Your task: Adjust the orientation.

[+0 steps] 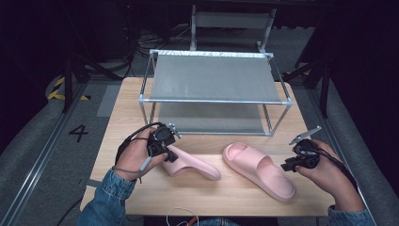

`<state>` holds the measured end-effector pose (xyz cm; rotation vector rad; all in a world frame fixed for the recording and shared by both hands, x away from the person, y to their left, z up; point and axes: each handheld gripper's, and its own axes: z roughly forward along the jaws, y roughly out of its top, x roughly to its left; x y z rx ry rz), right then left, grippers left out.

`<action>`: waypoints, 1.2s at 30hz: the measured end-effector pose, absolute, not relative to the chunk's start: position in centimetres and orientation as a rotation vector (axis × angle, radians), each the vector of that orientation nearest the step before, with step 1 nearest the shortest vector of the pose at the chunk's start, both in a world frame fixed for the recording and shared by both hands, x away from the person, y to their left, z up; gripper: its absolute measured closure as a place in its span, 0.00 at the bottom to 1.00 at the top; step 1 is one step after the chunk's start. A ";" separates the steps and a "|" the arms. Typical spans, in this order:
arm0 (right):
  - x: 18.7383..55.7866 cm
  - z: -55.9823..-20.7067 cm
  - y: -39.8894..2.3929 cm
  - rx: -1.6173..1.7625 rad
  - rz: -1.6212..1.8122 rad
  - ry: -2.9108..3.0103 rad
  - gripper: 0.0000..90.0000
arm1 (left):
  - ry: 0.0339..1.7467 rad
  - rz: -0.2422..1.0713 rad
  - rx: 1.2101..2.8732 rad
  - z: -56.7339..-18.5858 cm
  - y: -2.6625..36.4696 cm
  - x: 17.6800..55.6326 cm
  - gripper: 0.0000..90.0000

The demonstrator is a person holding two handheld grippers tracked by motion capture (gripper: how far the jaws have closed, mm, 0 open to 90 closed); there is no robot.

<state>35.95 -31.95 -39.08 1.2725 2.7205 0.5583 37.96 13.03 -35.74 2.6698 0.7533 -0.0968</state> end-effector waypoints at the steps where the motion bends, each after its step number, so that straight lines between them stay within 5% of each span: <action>1: 35.9 -39.1 -32.0 1.272 0.558 2.720 0.75 | 0.758 -0.096 2.671 -35.8 13.0 38.0 0.98; 36: 33.7 -39.0 -34.2 1.350 0.570 2.641 0.72 | 0.813 -0.006 2.547 -35.1 11.6 40.9 0.95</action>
